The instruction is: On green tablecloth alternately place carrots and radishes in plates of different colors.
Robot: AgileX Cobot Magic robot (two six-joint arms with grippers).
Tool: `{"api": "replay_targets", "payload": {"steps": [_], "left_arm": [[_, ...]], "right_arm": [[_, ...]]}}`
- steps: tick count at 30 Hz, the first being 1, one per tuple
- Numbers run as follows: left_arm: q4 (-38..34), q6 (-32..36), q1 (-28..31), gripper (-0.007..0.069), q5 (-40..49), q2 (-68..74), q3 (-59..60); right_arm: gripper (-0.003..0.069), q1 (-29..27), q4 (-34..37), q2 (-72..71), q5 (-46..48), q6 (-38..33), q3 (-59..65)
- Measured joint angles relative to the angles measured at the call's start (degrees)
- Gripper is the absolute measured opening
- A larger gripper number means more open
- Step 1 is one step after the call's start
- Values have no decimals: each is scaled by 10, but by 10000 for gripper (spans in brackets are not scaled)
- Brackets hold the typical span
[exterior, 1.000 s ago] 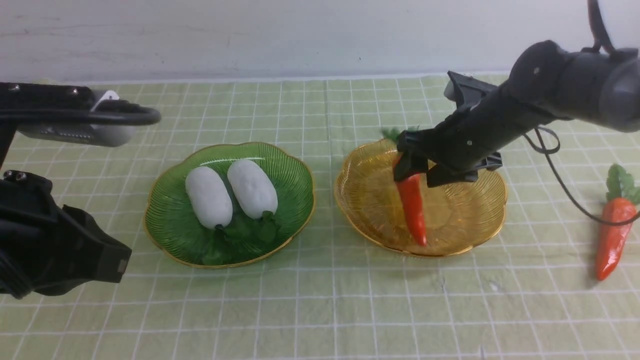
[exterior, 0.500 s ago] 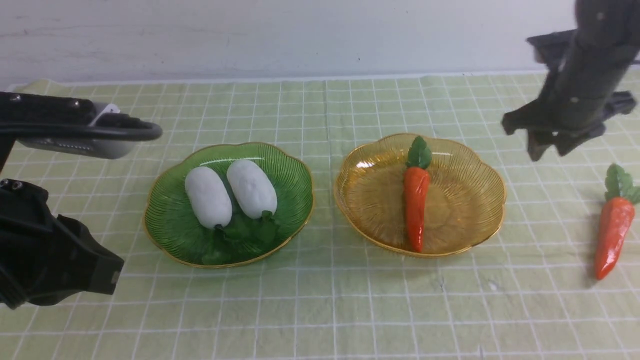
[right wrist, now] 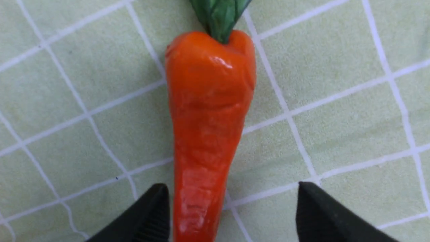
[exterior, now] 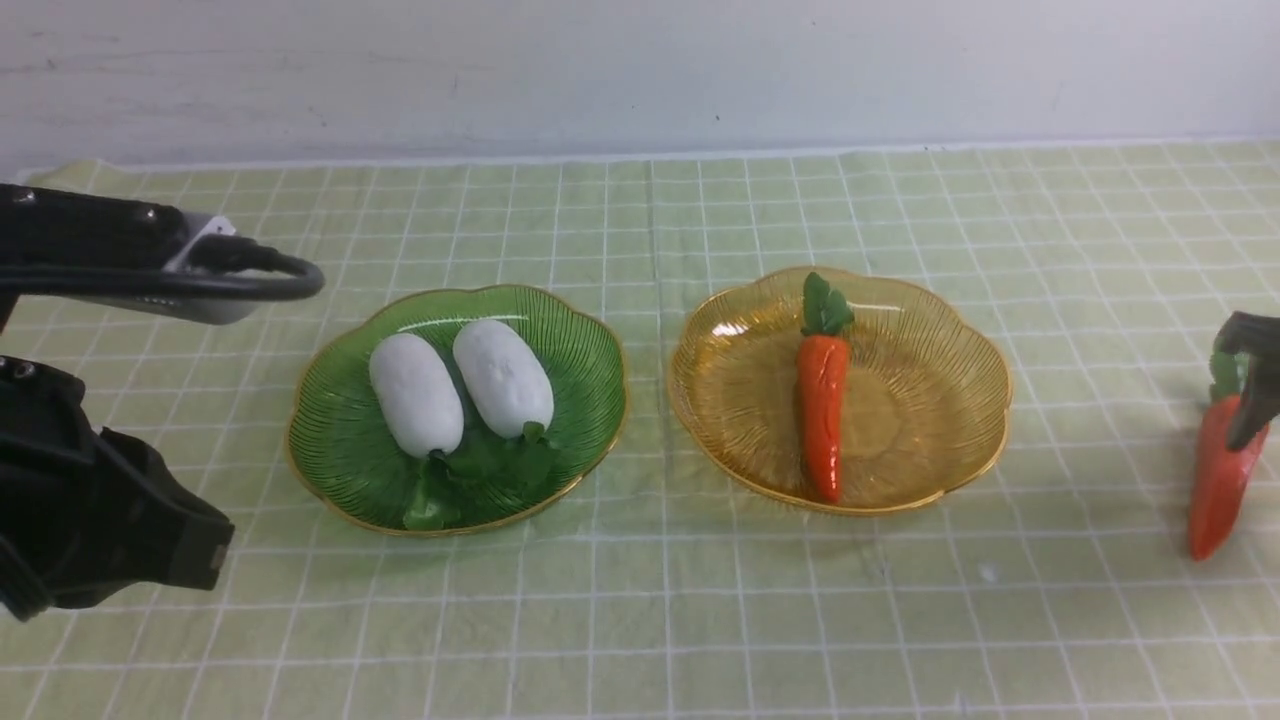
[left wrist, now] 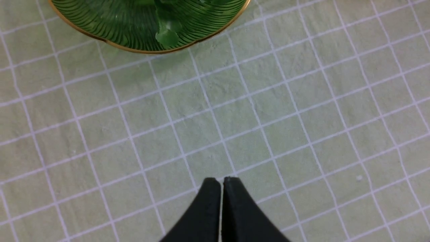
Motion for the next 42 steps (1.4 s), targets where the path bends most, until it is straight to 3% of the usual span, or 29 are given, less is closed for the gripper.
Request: {"api": "replay_targets", "payload": {"steps": [1,2,6,9,11,12,13,19,20,22,28,30,35,38,40,42], "left_arm": [[0,0,0,-8,0,0,0],[1,0,0,-8,0,0,0],[1,0,0,-8,1,0,0],[1,0,0,-8,2,0,0],[1,0,0,-8,2,0,0],[1,0,0,-8,2,0,0],[1,0,0,-8,2,0,0],[0,0,0,-8,2,0,0],[0,0,0,-8,2,0,0],[0,0,0,-8,2,0,0],[0,0,0,-8,2,0,0],[0,0,0,-8,5,0,0],[-1,0,0,-8,19,0,0],[-1,0,0,-8,21,0,0],[-1,0,0,-8,21,0,0],[-1,0,0,-8,21,0,0]], "right_arm": [[501,0,1,1,0,0,0],[559,3,7,14,-7,-1,0],[574,10,13,36,-19,-22,0],[456,14,13,41,-19,-36,0],[263,15,27,33,-19,-37,0],[200,16,41,27,-19,-38,0],[192,16,57,22,-20,-41,0],[220,49,208,-30,-25,-106,-3],[220,76,249,-34,-30,-123,-4],[220,112,268,-33,-46,-138,-4],[221,188,267,-19,-112,-145,-7],[258,207,263,-12,-130,-145,-16],[516,223,216,2,-120,-110,-43],[591,221,194,3,-76,-90,-64],[596,219,187,3,-41,-89,-79],[536,211,164,-4,-9,-90,-116]]}}
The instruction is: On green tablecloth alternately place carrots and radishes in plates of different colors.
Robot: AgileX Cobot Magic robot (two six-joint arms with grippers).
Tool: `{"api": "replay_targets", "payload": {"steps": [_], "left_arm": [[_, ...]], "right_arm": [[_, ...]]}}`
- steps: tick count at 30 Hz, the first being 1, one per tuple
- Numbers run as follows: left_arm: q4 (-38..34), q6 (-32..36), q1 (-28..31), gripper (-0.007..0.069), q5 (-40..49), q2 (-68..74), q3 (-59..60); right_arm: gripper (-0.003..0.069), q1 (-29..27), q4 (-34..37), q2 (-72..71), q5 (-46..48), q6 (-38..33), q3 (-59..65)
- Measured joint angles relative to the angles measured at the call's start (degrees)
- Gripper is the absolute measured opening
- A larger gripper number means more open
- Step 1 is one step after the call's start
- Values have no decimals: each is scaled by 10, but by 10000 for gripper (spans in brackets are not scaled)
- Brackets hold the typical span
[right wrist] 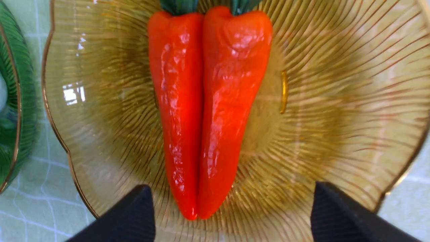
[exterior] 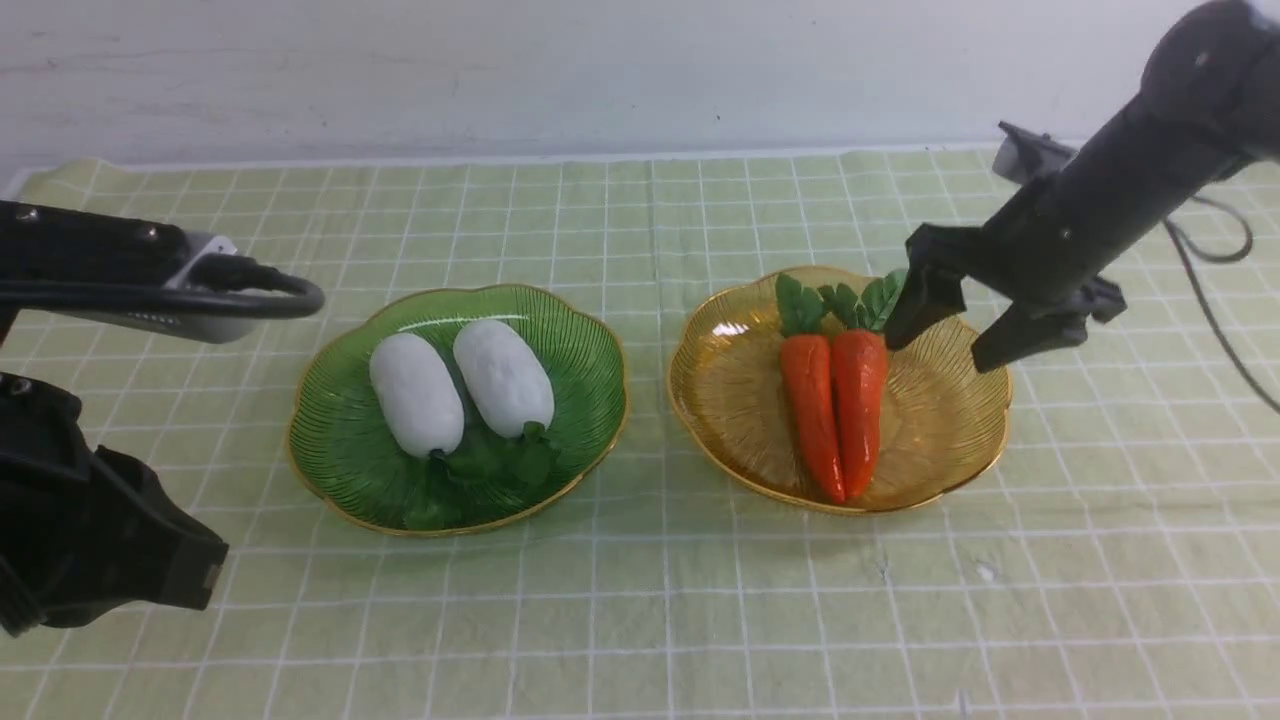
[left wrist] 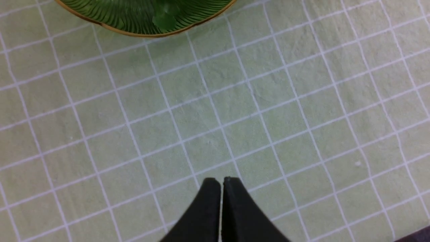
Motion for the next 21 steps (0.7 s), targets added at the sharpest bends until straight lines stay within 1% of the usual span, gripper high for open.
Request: {"api": "replay_targets", "payload": {"steps": [1,2,3,4,5,6,8,9,10,12,15,17,19,21], "left_arm": [[0,0,0,-8,0,0,0],[0,0,0,-8,0,0,0],[0,0,0,-8,0,0,0],[0,0,0,-8,-1,0,0],[-1,0,0,-8,-1,0,0],[-1,0,0,-8,-1,0,0],[-10,0,0,-8,-6,0,0],[-11,0,0,-8,-7,0,0],[-20,0,0,-8,-16,0,0],[-29,0,0,-8,-31,0,0],[-40,0,0,-8,-64,0,0],[-44,0,0,-8,-75,0,0],[-48,0,0,-8,-96,0,0],[-49,0,0,-8,-102,0,0]], "right_arm": [[473,-2,-15,-15,1,0,-6],[461,-3,-18,-18,1,0,-6],[391,-4,-28,-32,4,0,-6],[281,-5,-43,-66,8,0,-3],[213,-5,-49,-96,9,0,2],[119,-5,-49,-130,9,0,9],[27,-5,-48,-213,12,0,30],[27,-5,-48,-221,12,0,33],[-1,-5,-48,-293,13,0,64],[-10,-5,-47,-360,2,-3,104],[-13,-5,-46,-494,-94,-23,213],[-14,-5,-46,-536,-143,-34,263],[-15,-5,-46,-668,-282,-66,404],[-15,-5,-46,-749,-365,-76,489]]}}
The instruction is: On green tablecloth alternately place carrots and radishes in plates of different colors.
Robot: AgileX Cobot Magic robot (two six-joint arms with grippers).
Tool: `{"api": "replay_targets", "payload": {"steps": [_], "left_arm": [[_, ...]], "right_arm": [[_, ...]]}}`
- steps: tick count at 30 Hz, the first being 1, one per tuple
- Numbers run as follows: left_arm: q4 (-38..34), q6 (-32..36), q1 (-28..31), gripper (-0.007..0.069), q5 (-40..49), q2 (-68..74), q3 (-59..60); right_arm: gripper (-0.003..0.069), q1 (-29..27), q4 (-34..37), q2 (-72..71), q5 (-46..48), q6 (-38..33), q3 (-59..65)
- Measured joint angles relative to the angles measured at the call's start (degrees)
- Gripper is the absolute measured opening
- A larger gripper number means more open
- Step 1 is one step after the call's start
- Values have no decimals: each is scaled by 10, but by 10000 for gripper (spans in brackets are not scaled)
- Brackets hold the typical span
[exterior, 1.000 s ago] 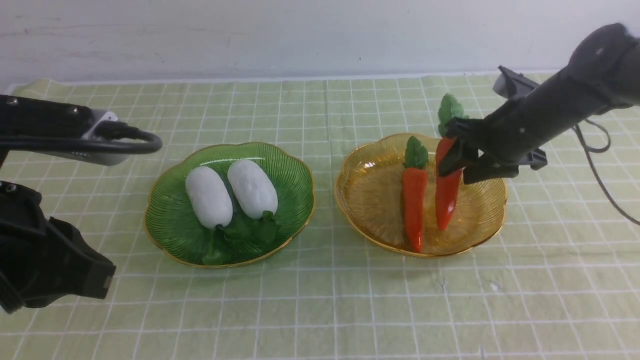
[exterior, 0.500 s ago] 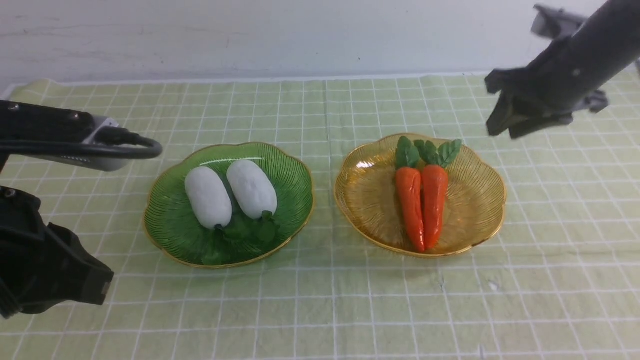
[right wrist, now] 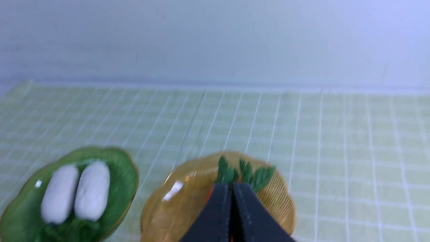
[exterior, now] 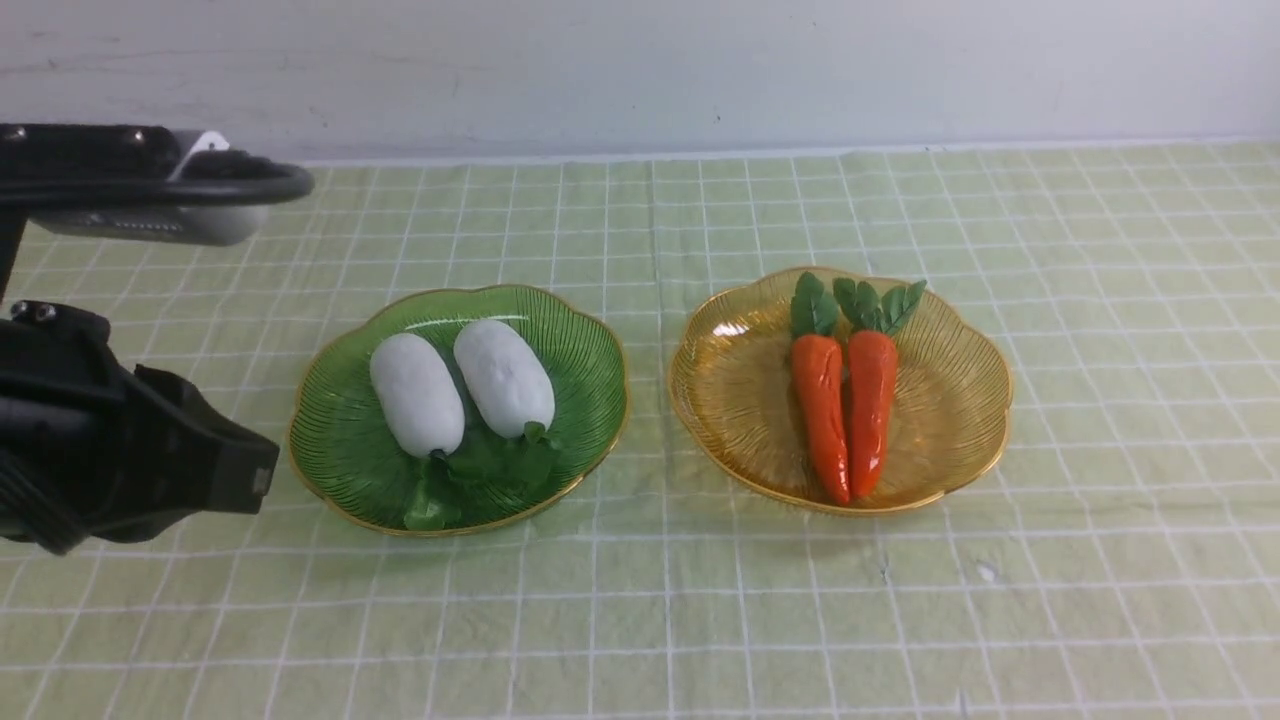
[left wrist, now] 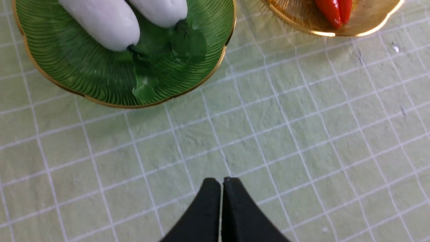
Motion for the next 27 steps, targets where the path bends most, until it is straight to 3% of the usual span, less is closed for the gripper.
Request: {"api": "replay_targets", "payload": {"steps": [7,10,18,27], "left_arm": [[-1,0,0,-8,-20,0,6],[-1,0,0,-8,-26,0,7],[-6,0,0,-8,-78,-22,38],[-10,-1,0,-8,-246,-260,232]], "right_arm": [[-15,0,4,-270,-237,-6,308],[-15,0,6,-375,-274,-7,369],[-15,0,9,-423,-305,-8,408],[-15,0,11,-417,-296,-9,408]]}}
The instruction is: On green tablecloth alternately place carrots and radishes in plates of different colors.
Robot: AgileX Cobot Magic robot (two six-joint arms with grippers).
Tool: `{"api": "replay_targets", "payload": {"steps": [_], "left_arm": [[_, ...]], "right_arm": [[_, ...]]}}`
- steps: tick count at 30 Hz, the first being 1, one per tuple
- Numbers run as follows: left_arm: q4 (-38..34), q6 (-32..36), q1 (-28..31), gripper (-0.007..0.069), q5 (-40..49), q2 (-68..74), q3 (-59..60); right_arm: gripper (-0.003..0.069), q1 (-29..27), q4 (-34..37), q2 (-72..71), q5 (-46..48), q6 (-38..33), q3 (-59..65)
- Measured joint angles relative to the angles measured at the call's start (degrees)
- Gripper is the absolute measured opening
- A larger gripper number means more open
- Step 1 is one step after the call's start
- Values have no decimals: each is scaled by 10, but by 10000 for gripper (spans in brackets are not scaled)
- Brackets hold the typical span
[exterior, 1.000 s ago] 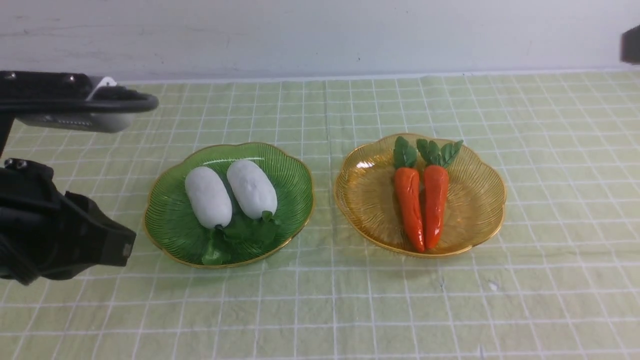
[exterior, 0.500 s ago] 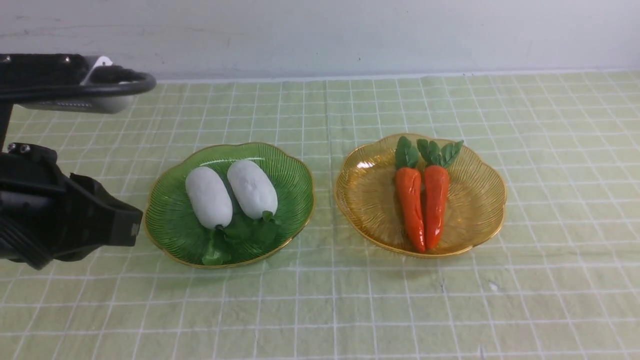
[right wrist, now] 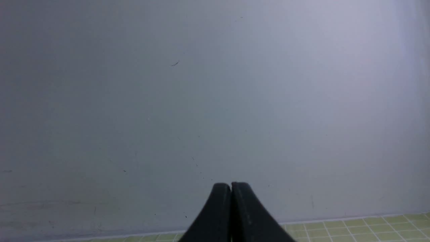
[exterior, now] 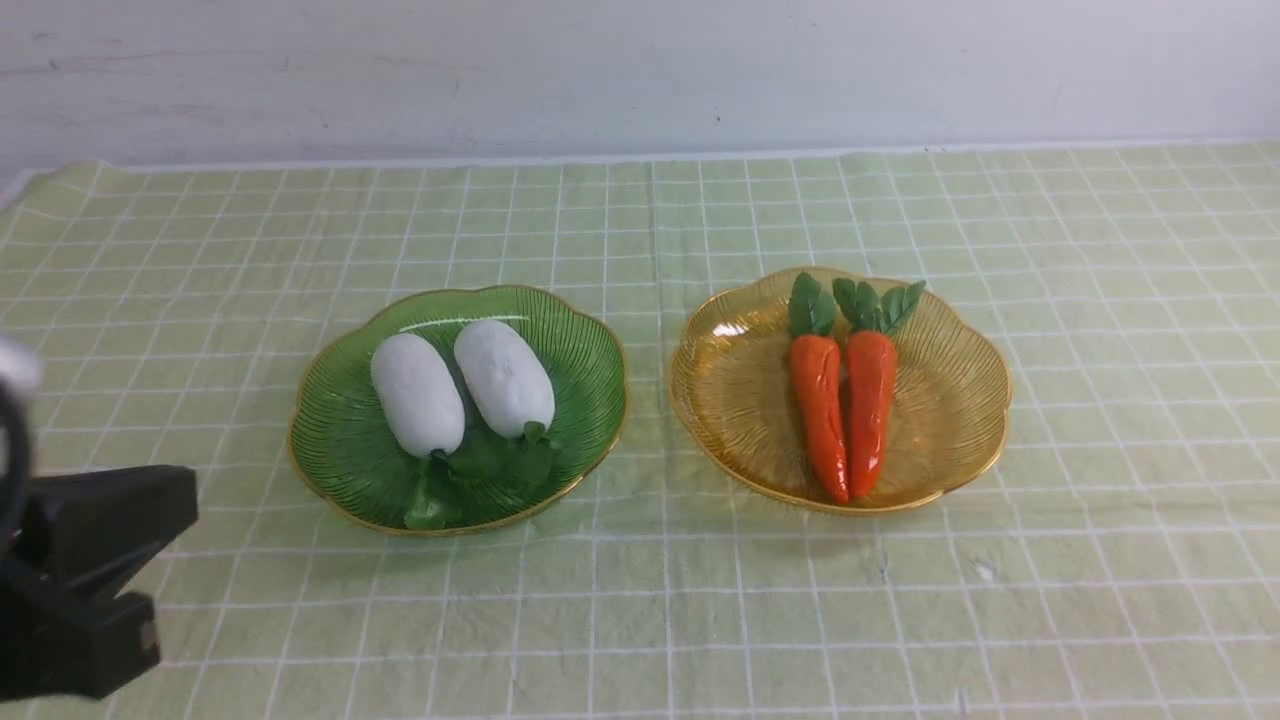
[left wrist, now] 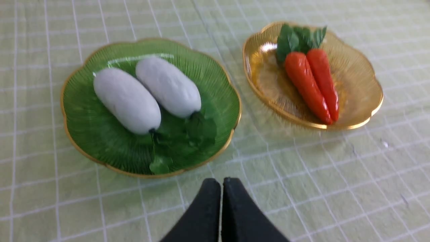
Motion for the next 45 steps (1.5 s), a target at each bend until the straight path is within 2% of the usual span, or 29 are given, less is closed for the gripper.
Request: {"api": "replay_targets", "payload": {"steps": [4,9,13,18,22,26,33,36,39,45], "left_arm": [[0,0,0,-8,-42,-79,44],[0,0,0,-8,-49,-129,67],[0,2,0,-8,-48,-138,71],[25,42,0,-8,-48,-139,71],[54,49,1,-8,-66,-145,91],[82,22,37,-8,-124,-192,166],[95,16,110,-8,-181,-278,327],[98,16,125,-8,-173,-302,369],[102,16,128,-8,-136,-306,372],[103,16,128,-8,-128,-306,373]], "right_arm": [[-15,0,0,0,1,0,0],[-15,0,0,0,1,0,0],[-15,0,0,0,1,0,0],[-15,0,0,0,1,0,0],[-15,0,0,0,1,0,0],[-15,0,0,0,1,0,0],[-15,0,0,0,2,0,0],[-15,0,0,0,2,0,0],[-15,0,0,0,2,0,0],[-15,0,0,0,3,0,0]]}}
